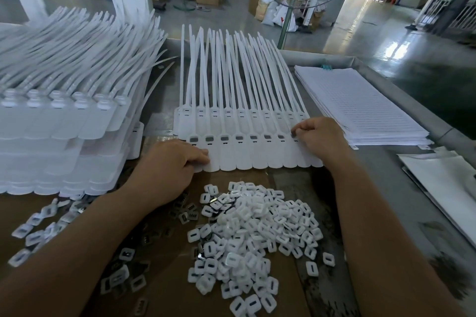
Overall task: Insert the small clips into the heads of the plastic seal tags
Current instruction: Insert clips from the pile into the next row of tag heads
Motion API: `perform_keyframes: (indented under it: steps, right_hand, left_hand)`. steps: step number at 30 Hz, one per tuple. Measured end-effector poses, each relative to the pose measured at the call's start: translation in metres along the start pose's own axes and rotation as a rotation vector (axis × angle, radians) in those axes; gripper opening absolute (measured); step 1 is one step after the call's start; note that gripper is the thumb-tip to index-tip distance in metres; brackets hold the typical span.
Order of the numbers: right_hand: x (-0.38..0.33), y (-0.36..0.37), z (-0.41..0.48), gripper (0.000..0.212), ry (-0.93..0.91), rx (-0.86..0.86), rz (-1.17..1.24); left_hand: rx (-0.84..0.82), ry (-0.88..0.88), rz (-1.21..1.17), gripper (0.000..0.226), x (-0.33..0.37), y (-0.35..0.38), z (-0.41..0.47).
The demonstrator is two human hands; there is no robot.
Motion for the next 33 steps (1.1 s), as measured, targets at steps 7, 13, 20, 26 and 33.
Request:
perform_keyframes:
  steps: [7, 13, 20, 26, 33]
  right_hand:
    - [0.001, 0.000, 0.000, 0.018, 0.019, -0.008, 0.005]
    - [0.001, -0.002, -0.003, 0.022, 0.033, 0.048, 0.069]
    - [0.000, -0.003, -0.003, 0.016, 0.033, 0.051, 0.073]
    - [-0.041, 0.005, -0.032, 0.018, -0.276, -0.132, 0.077]
    - [-0.072, 0.046, -0.085, 0.007, -0.500, -0.607, -0.183]
  left_hand:
    - [-0.002, 0.011, -0.005, 0.033, 0.000, 0.000, 0.000]
    - [-0.014, 0.009, 0.019, 0.034, 0.000, 0.001, 0.000]
    - [-0.017, -0.002, 0.028, 0.036, 0.001, 0.000, 0.001]
    - [-0.006, 0.002, 0.011, 0.037, 0.001, 0.000, 0.000]
    - [0.002, 0.007, 0.038, 0.034, 0.000, 0.000, 0.000]
Point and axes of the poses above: each hand's wrist, its own z-axis towards the middle knuckle, its own y-axis out of the palm, x = y × z, the point moved 4 cm from there along z, towards the middle knuckle, and after that the axes turned 12 degrees about y, right-handed, at the moved point
